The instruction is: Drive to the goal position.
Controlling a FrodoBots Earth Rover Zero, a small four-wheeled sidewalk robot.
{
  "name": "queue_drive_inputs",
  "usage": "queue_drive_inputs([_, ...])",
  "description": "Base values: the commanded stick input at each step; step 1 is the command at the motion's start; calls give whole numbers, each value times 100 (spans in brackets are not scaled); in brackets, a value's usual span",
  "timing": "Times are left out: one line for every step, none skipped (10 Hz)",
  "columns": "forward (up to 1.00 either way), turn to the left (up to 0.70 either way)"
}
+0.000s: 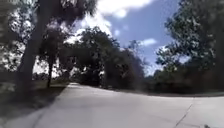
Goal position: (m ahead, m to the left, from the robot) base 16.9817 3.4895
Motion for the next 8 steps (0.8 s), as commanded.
queue_drive_inputs([100,0])
queue_drive_inputs([100,0])
queue_drive_inputs([100,0])
queue_drive_inputs([100,0])
queue_drive_inputs([100,0])
queue_drive_inputs([100,0])
queue_drive_inputs([100,0])
queue_drive_inputs([100,0])
